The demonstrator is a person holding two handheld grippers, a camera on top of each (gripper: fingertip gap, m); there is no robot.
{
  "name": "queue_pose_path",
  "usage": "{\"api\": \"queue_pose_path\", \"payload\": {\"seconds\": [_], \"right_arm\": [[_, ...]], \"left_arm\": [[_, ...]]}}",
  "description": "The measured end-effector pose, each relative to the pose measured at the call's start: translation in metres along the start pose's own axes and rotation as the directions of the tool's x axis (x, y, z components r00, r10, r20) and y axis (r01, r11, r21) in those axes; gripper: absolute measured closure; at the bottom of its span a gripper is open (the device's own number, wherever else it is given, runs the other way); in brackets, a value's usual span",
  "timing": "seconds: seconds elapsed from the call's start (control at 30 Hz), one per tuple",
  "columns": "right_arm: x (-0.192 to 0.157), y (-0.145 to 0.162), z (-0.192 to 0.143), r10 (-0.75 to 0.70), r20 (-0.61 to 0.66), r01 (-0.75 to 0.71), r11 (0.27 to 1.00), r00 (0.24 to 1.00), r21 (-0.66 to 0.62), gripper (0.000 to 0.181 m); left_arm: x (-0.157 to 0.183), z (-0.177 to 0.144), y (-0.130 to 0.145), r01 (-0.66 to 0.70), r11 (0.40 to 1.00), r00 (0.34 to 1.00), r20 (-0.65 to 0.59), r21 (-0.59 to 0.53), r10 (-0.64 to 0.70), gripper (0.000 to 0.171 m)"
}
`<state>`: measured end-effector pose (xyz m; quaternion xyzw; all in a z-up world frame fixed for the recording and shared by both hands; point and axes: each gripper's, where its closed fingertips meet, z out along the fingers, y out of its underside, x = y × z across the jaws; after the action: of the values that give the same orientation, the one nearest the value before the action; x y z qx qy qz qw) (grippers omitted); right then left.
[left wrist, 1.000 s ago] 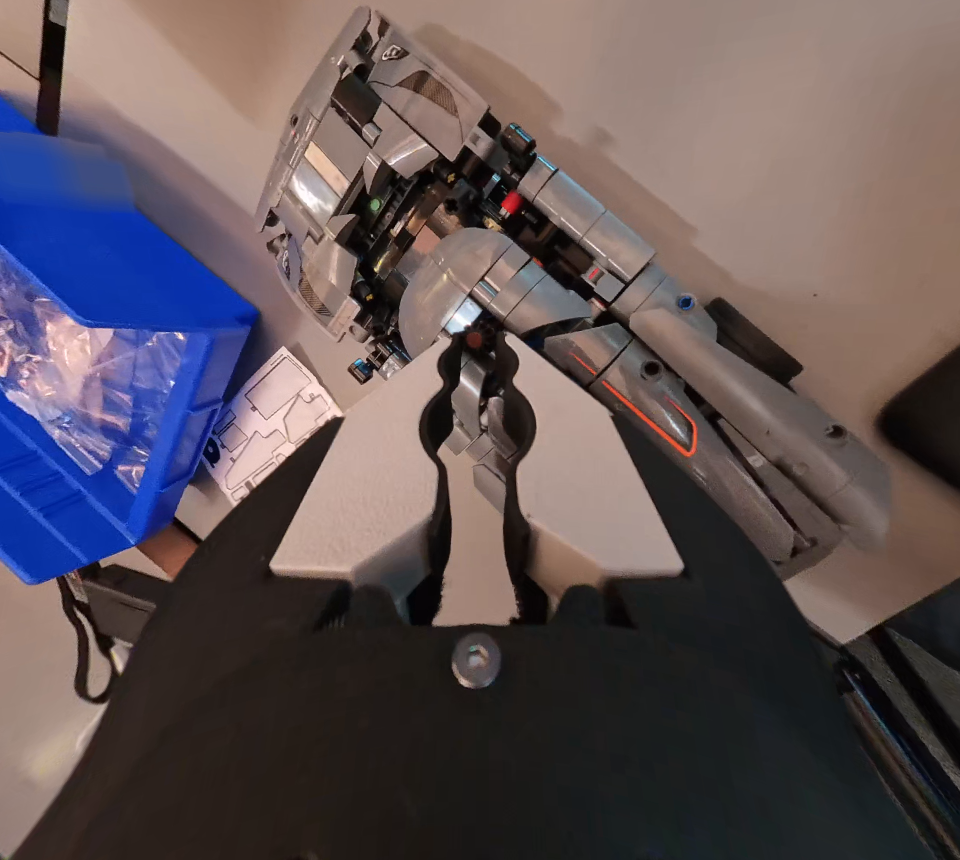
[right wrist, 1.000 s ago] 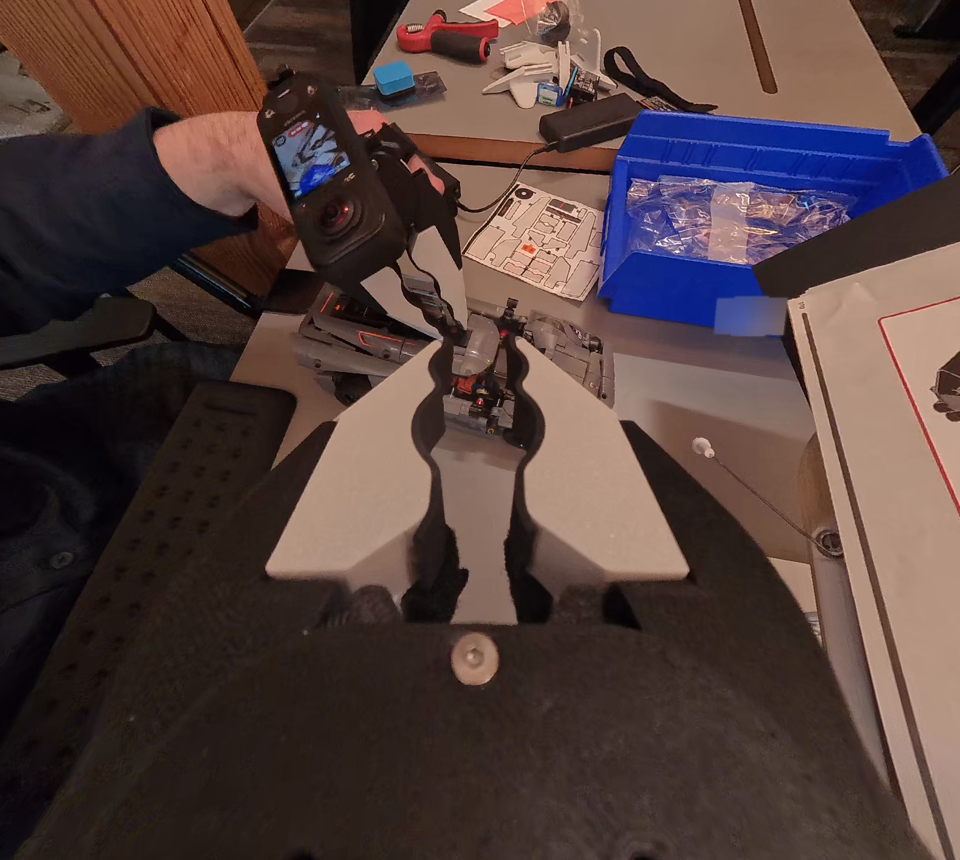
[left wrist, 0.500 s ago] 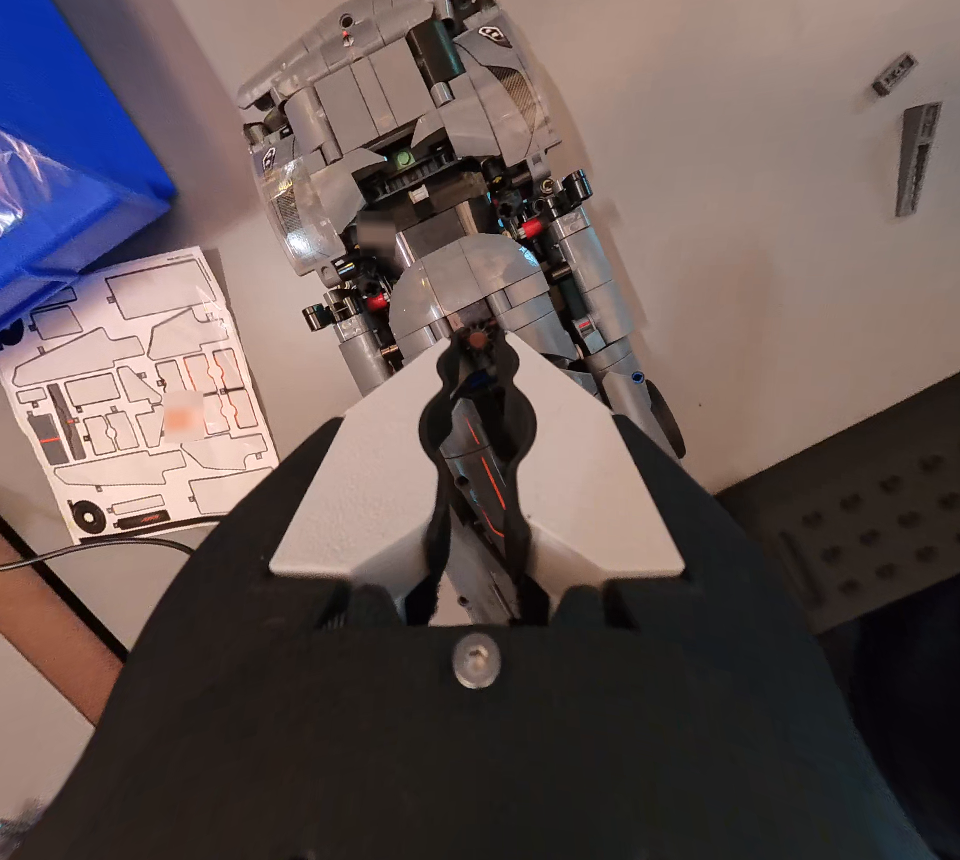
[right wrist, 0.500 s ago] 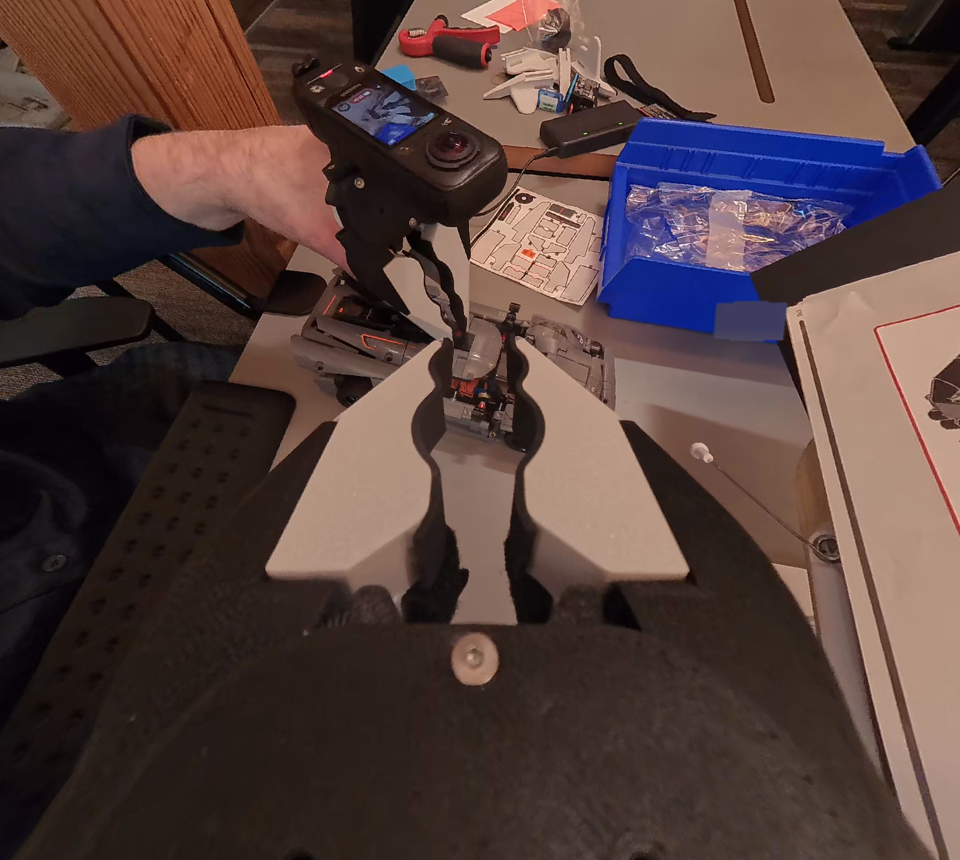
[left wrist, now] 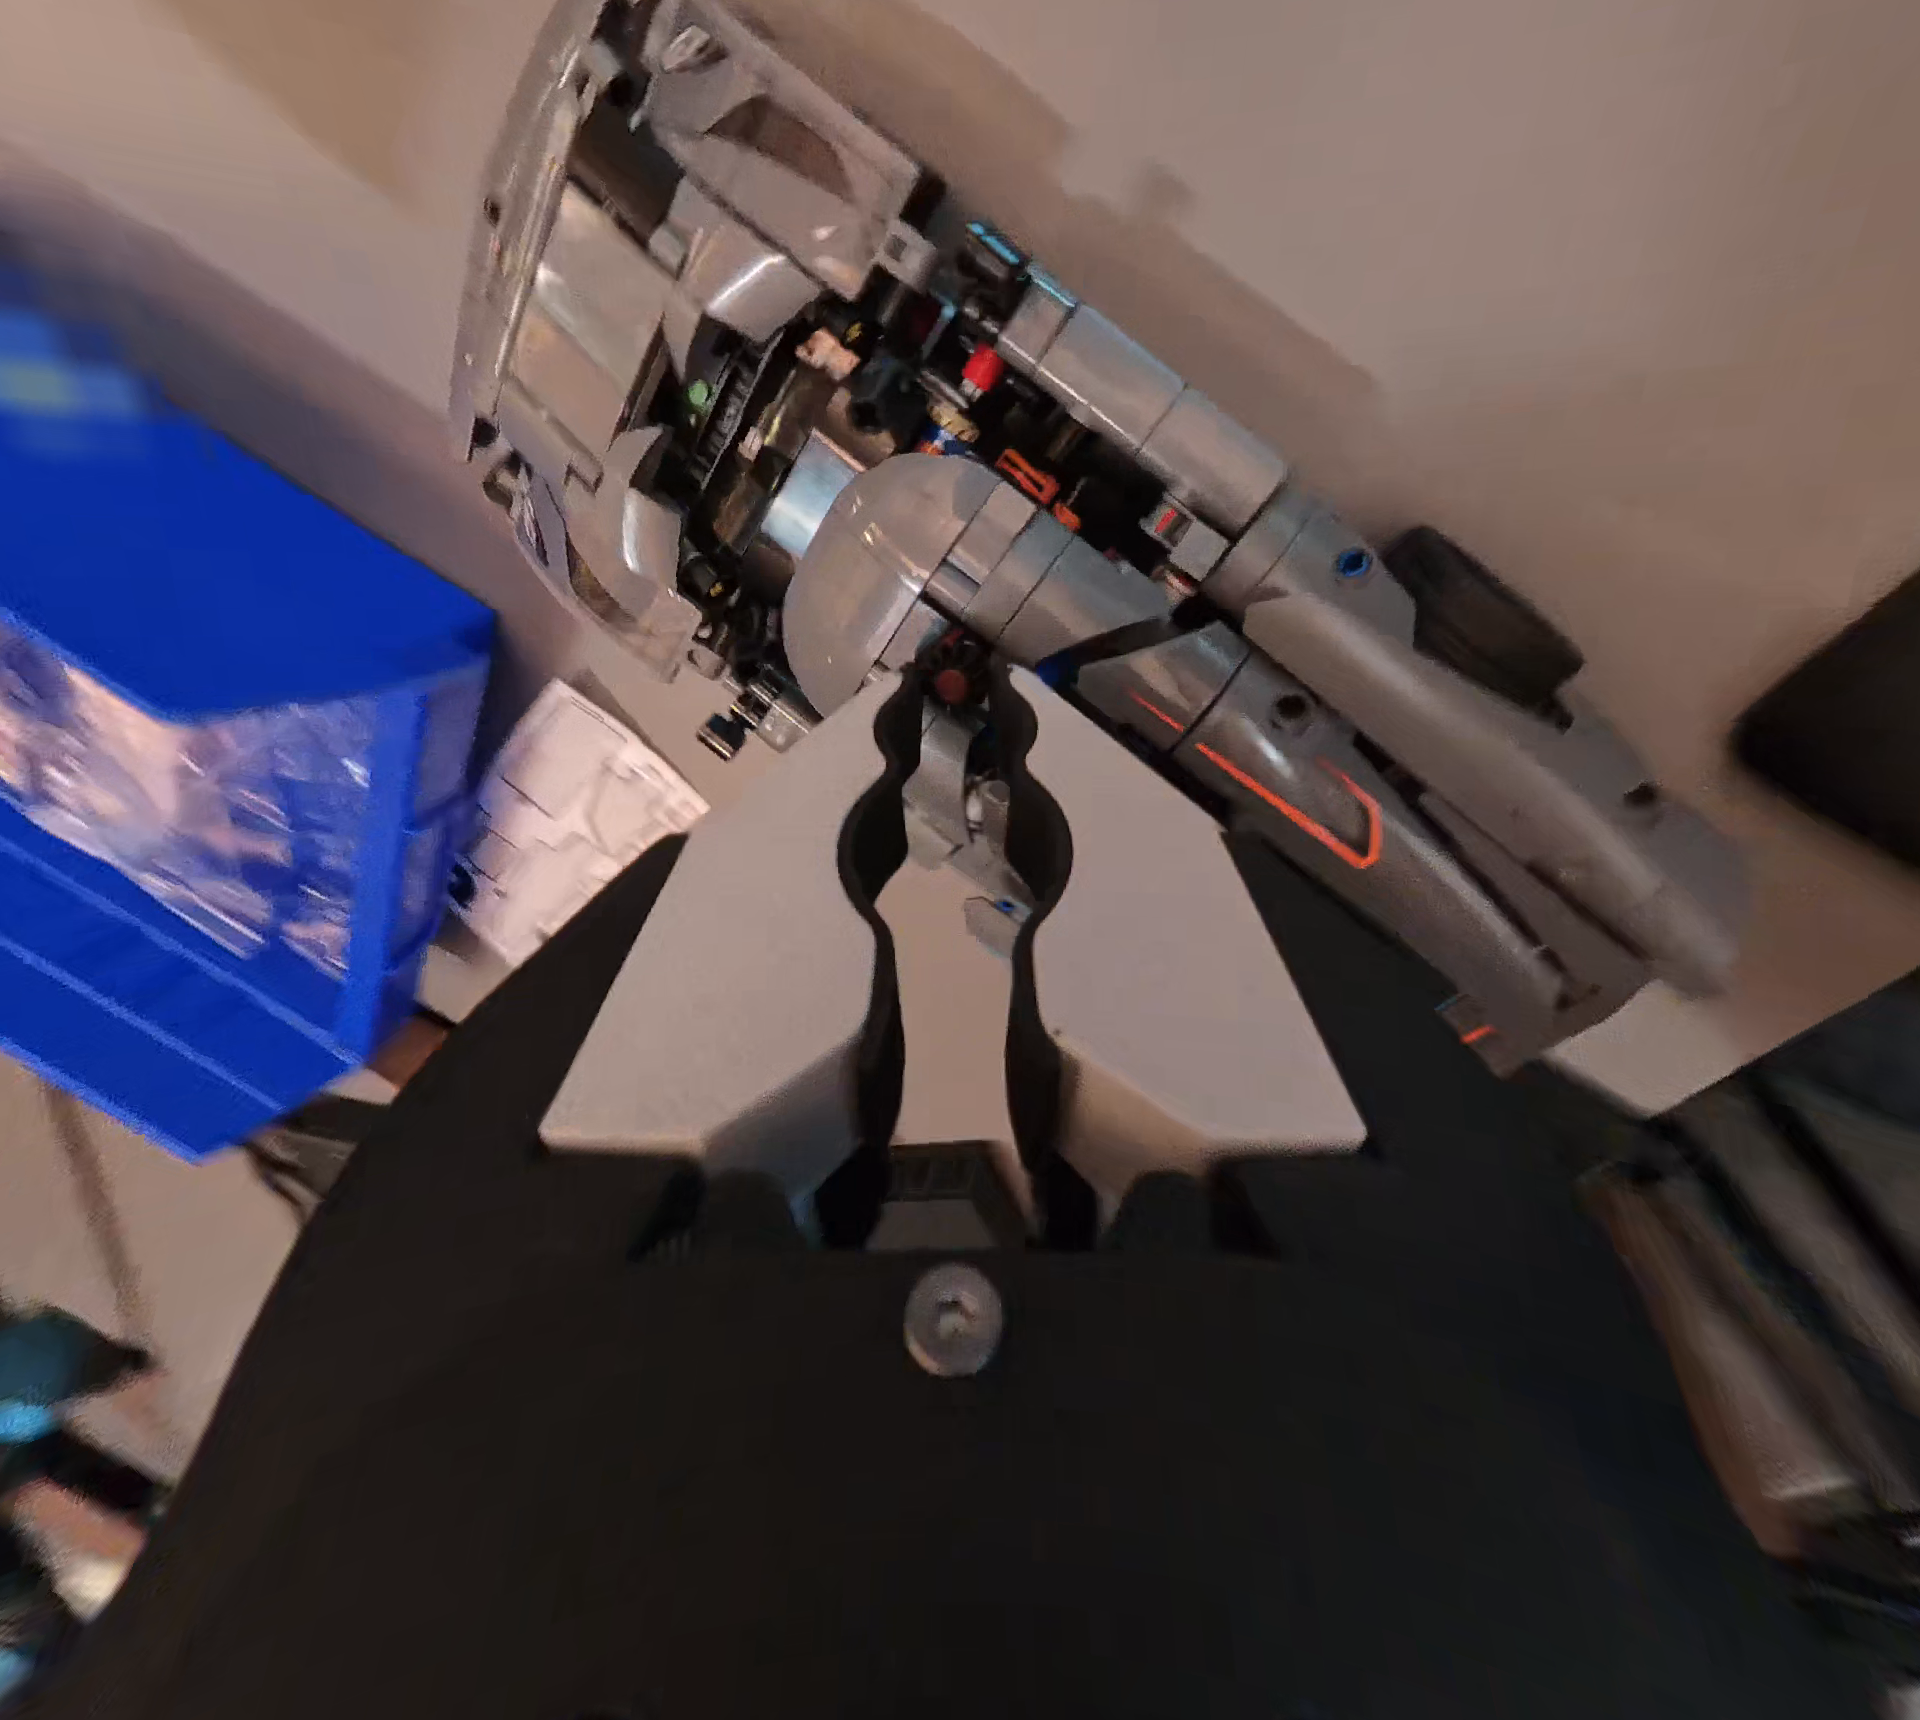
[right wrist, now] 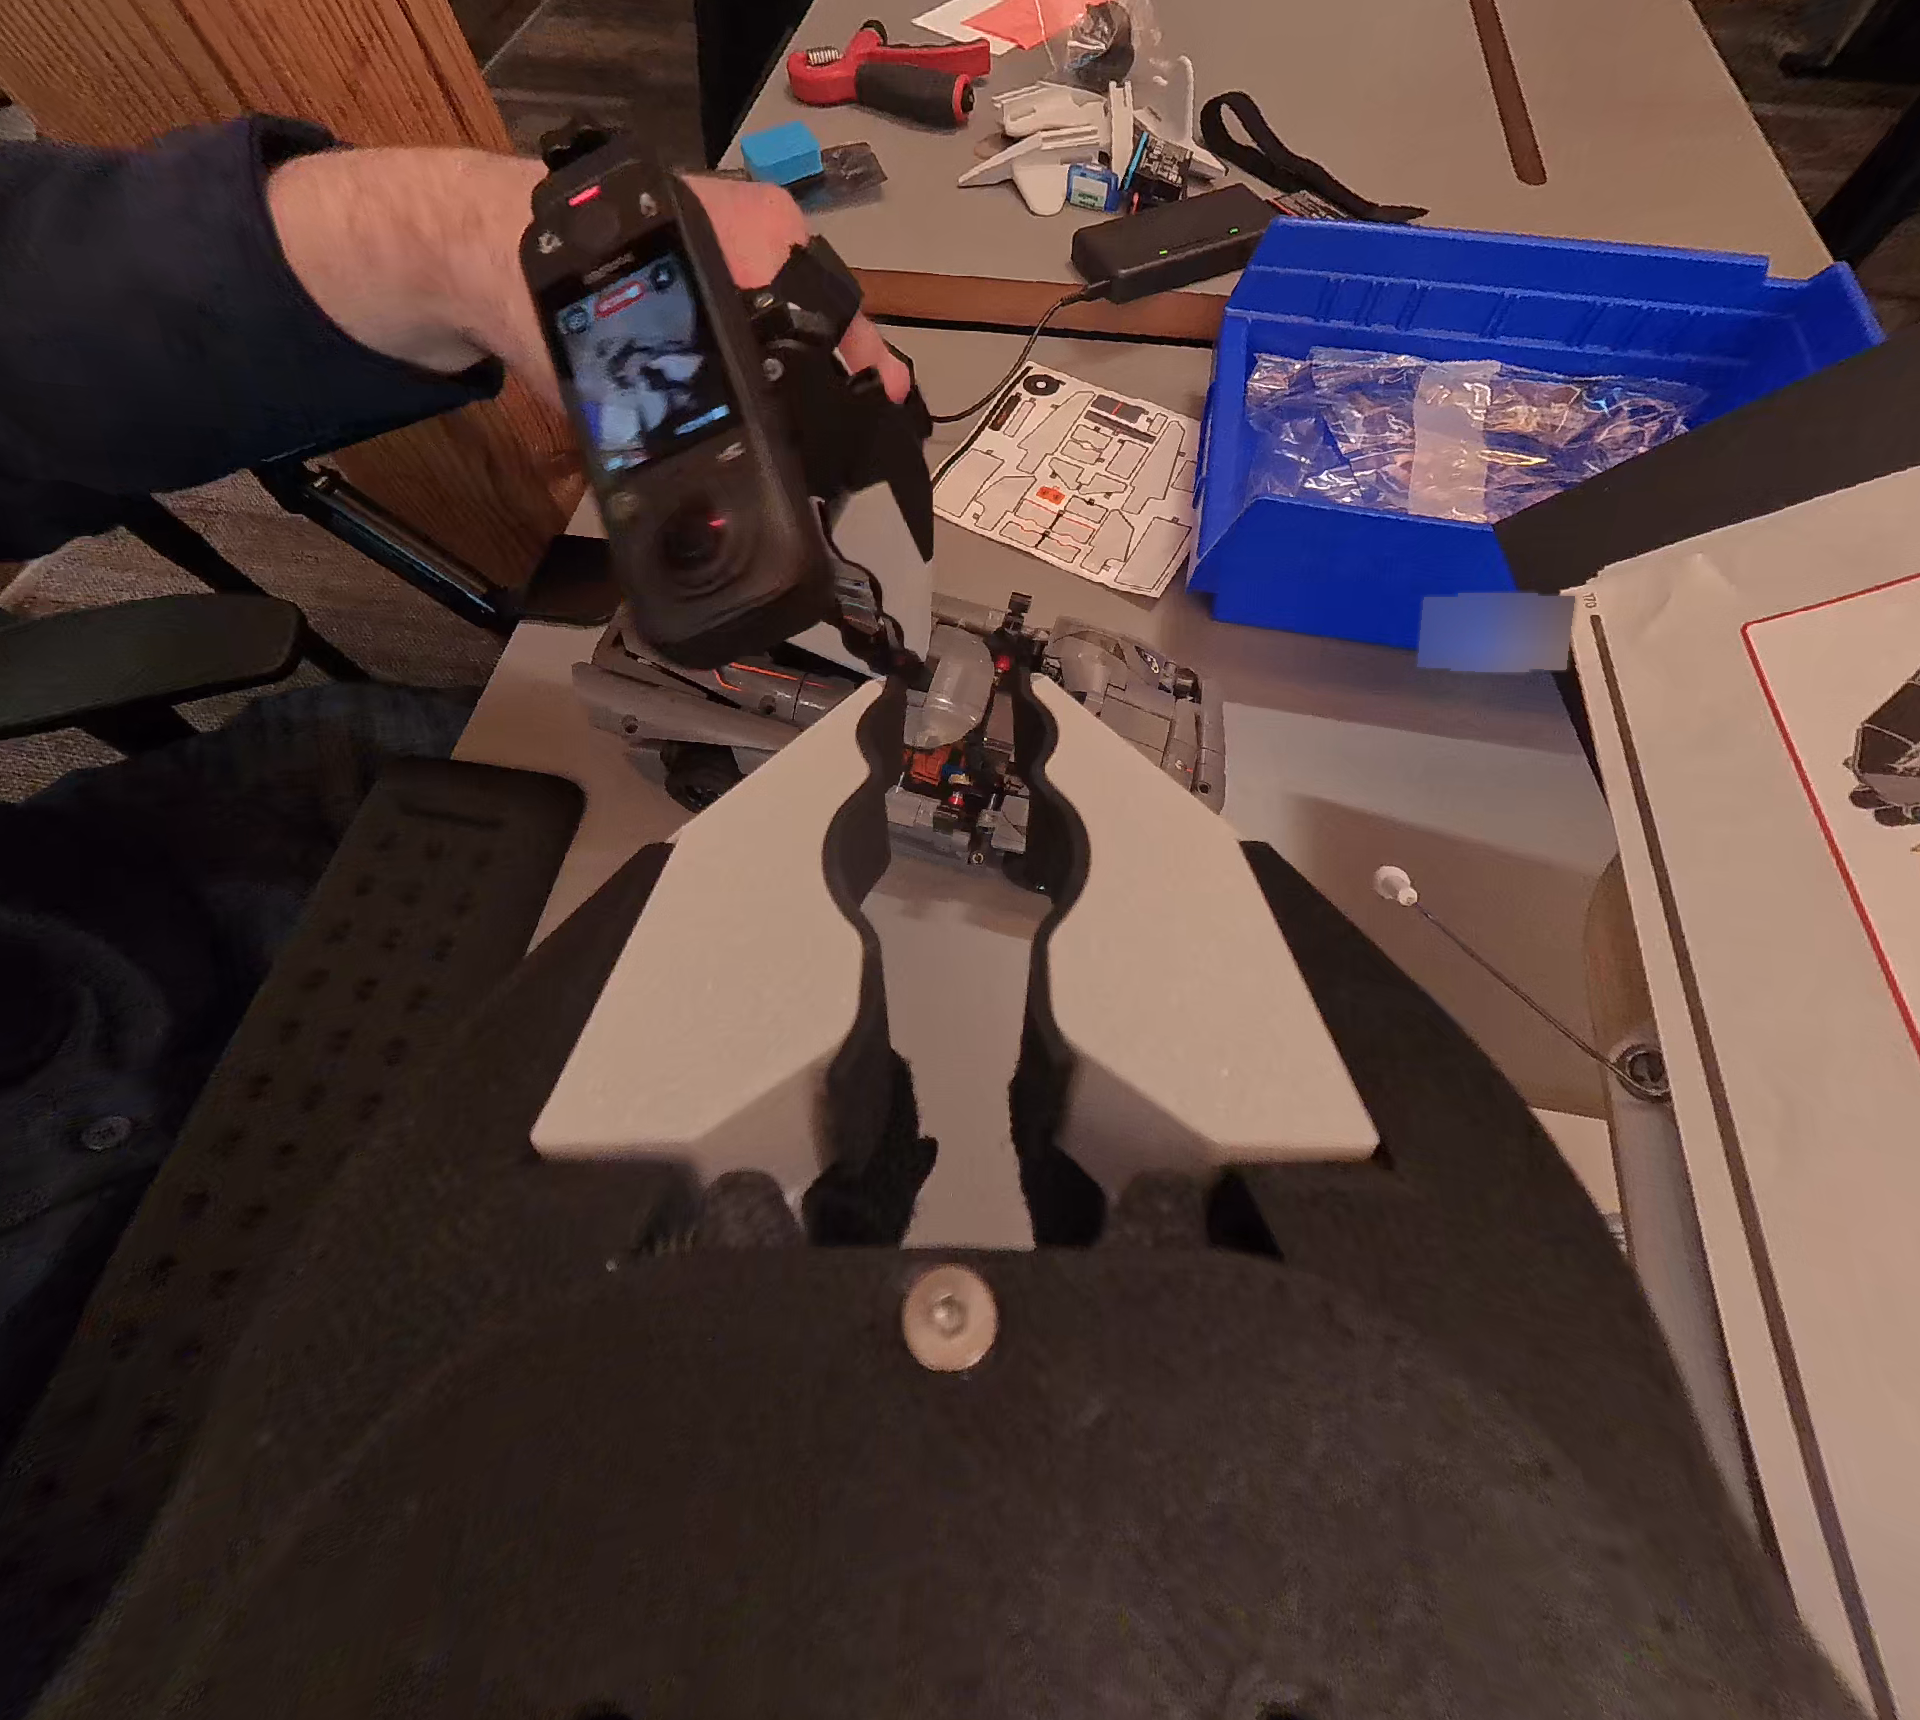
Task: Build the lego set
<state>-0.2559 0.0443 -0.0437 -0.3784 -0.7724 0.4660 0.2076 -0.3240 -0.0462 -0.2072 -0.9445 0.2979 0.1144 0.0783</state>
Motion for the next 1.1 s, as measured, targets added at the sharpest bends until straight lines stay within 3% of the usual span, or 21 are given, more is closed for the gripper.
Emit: {"api": "queue_pose_path", "payload": {"seconds": [0.2,0.43,0.57,0.77,0.9,1.1], "right_arm": [[0.0026,0.0018,-0.0007,0.005,-0.001,-0.005,1.0,1.0,0.0,0.163],[0.0032,0.0031,0.0018,0.006,-0.001,-0.006,1.0,1.0,-0.009,0.162],[0.0029,0.0043,0.0043,0.001,-0.004,-0.001,1.0,1.0,-0.021,0.162],[0.0036,0.0046,0.0042,0.003,-0.002,-0.003,1.0,1.0,-0.019,0.162],[0.0041,0.0047,0.0039,0.003,-0.004,-0.003,1.0,1.0,-0.019,0.162],[0.0043,0.0053,0.0049,0.005,-0.003,-0.005,1.0,1.0,-0.023,0.162]], "left_arm": [[-0.0022,0.0006,0.001,-0.253,0.967,0.967,0.038,0.04,0.252,0.161],[-0.0073,0.0014,0.001,-0.508,0.856,0.84,0.163,-0.098,0.517,0.161],[-0.008,0.0016,0.0005,-0.532,0.837,0.817,0.181,-0.126,0.547,0.161],[-0.0051,0.0012,0.0016,-0.322,0.944,0.939,0.101,-0.071,0.328,0.161],[-0.0059,0.0019,0.0027,-0.073,0.995,0.997,0.017,-0.063,0.074,0.161],[-0.0061,0.0024,0.0016,0.306,0.95,0.947,-0.082,-0.062,-0.31,0.161]]}}
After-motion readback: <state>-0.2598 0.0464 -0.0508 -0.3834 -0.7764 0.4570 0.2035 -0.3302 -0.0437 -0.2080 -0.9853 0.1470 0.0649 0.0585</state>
